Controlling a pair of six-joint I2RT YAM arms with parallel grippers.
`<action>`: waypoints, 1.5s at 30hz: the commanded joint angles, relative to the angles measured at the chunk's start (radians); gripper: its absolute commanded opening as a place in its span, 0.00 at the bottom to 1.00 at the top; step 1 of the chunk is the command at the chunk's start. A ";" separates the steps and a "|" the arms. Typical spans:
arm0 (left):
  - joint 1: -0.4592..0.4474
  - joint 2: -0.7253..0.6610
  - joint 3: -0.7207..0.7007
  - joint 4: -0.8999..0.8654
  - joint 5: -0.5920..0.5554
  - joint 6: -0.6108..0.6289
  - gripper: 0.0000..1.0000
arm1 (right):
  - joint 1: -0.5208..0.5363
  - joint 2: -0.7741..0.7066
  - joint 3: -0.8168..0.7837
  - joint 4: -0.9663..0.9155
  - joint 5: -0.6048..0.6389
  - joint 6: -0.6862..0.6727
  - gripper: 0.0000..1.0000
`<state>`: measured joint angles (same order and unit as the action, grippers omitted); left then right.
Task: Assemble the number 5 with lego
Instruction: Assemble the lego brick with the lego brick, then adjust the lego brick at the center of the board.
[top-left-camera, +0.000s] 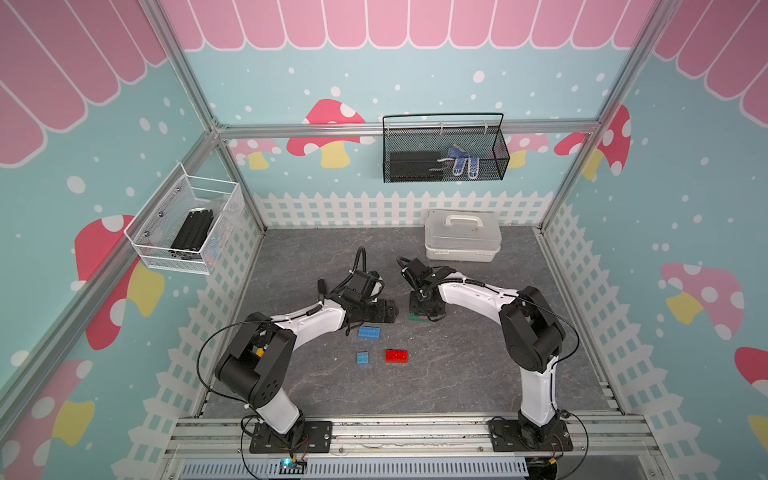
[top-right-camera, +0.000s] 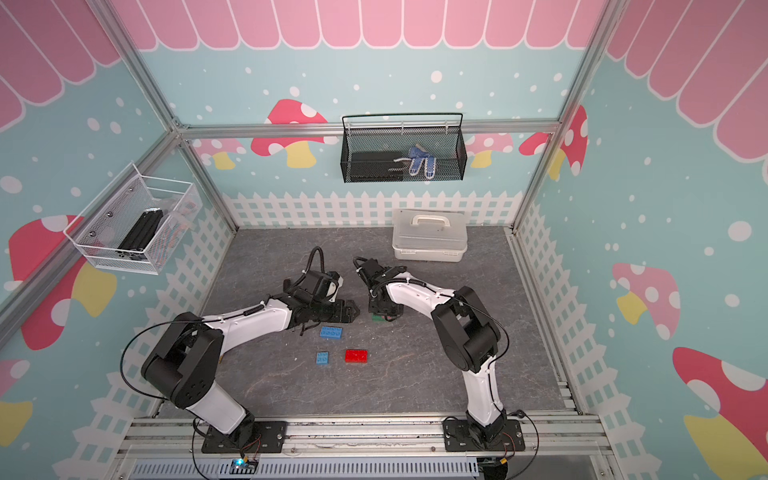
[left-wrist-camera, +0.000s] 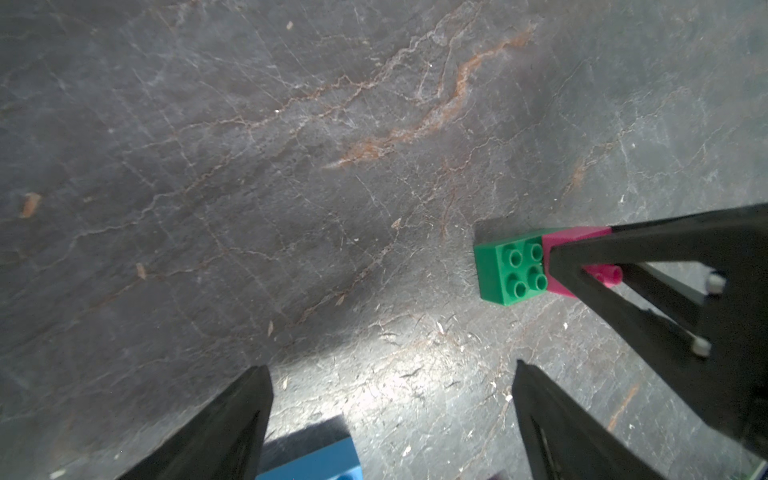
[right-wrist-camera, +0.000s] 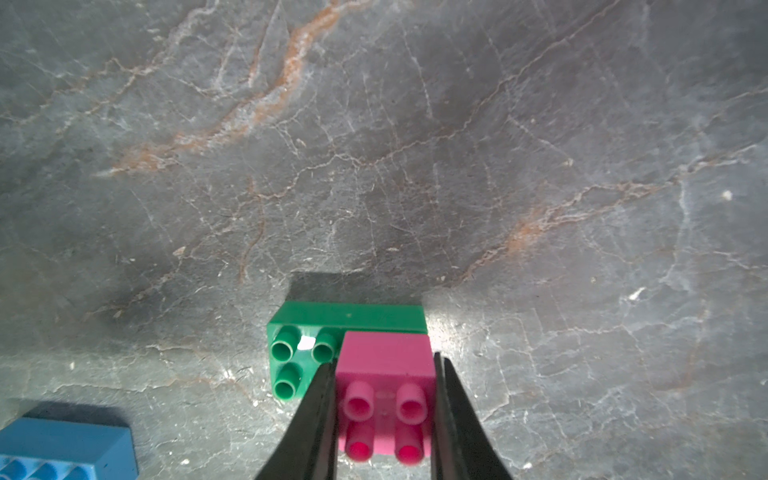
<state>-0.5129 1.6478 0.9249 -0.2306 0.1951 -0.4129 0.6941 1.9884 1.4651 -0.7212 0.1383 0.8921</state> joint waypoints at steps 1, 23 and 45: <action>-0.006 -0.008 0.022 0.002 0.000 -0.004 0.93 | 0.005 0.026 -0.033 0.003 -0.003 0.023 0.19; -0.005 -0.050 0.018 -0.025 -0.017 -0.010 0.93 | 0.008 -0.081 -0.011 -0.042 0.015 0.008 0.59; 0.093 -0.403 -0.177 -0.189 -0.059 -0.068 0.94 | 0.258 -0.214 -0.123 -0.049 -0.065 -0.407 0.73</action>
<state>-0.4255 1.2755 0.7589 -0.3828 0.1570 -0.4519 0.9413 1.7821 1.3697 -0.7845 0.1104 0.7143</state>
